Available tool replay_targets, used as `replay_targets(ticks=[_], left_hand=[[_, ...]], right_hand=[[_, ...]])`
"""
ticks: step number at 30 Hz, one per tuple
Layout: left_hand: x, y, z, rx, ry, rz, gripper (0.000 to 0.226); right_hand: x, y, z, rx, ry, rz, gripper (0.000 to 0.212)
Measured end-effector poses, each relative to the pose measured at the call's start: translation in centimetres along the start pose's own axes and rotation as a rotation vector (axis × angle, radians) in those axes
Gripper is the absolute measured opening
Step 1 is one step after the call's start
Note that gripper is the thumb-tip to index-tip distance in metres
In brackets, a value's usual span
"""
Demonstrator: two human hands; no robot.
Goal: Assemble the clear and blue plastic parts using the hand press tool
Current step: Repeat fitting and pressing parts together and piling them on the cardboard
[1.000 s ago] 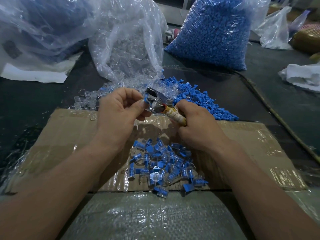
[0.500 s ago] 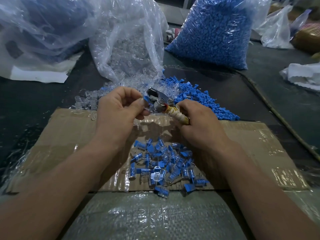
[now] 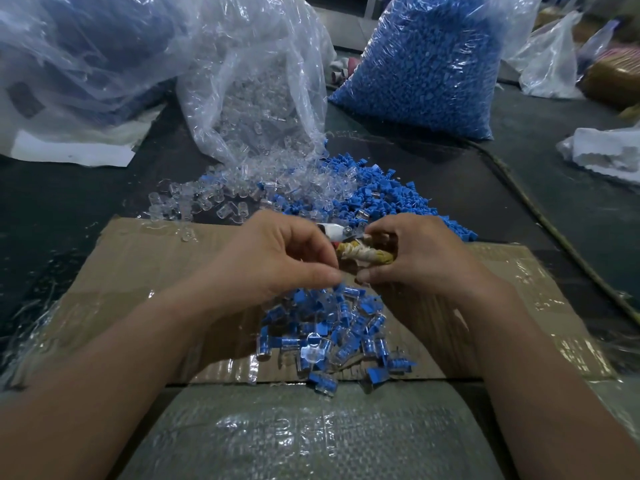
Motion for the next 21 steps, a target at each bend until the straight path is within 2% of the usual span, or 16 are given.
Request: replay_targets(ticks=[2, 4, 7, 8, 9, 11, 13, 17, 21], left_hand=[[-0.1, -0.3, 0.0, 0.046, -0.001, -0.065, 0.019], [-0.3, -0.2, 0.0, 0.048, -0.013, -0.022, 0.02], [-0.1, 1.6, -0.4, -0.186, 0.02, 0.295, 0.005], [0.0, 2.5, -0.8, -0.228, 0.036, 0.426, 0.007], [0.1, 3.6, -1.2, -0.143, 0.028, 0.539, 0.014], [0.4, 5.2, -1.5, 0.204, -0.007, 0.648, 0.022], [0.7, 5.4, -1.7, 0.396, 0.006, 0.641, 0.019], [1.2, 4.3, -2.4, 0.63, 0.021, 0.526, 0.022], [1.0, 4.3, -1.8, 0.671, 0.072, 0.447, 0.015]], right_hand=[[0.0, -0.1, 0.1, -0.02, 0.001, -0.028, 0.065], [0.0, -0.3, 0.2, -0.016, 0.005, -0.074, 0.073], [-0.1, 0.0, 0.4, 0.073, -0.019, -0.094, 0.082], [-0.1, 0.2, 0.5, 0.101, -0.025, -0.078, 0.081], [-0.1, 0.3, 0.6, 0.109, -0.024, -0.061, 0.076], [-0.1, 0.3, 0.7, 0.083, -0.011, -0.039, 0.052], [0.0, 0.2, 0.6, 0.049, 0.0, -0.027, 0.036], [0.1, 0.1, 0.6, 0.04, 0.008, -0.02, 0.033], [0.1, 0.1, 0.7, 0.037, 0.008, -0.008, 0.03]])
Point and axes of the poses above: each hand's wrist, its own x-axis towards the middle knuckle, its own y-axis out of the back of the hand, z = x × y, the point moved 5 cm from there along x, towards the middle knuckle, and after that the axes turned 3 degrees about -x, right-handed, at the moved point
